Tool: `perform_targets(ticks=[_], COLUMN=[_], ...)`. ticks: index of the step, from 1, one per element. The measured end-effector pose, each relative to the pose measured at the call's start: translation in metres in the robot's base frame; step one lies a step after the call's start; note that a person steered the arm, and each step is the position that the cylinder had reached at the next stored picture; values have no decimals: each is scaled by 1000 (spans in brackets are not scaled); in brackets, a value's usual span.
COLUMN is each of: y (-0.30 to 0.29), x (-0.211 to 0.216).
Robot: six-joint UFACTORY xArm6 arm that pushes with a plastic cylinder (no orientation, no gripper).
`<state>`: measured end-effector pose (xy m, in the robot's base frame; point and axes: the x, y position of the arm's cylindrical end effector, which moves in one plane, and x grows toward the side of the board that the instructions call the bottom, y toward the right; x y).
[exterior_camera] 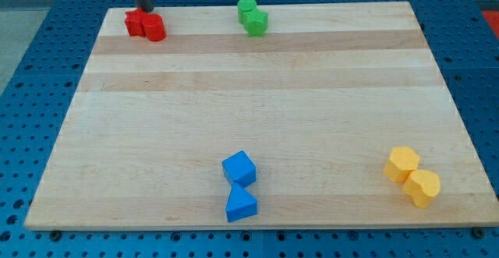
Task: Slightly move the red star into the red circle
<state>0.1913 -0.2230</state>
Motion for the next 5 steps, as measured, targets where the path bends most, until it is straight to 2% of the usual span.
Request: perform_targets(ticks=[2, 4, 5], y=[-11, -13, -13], x=[0, 32, 32])
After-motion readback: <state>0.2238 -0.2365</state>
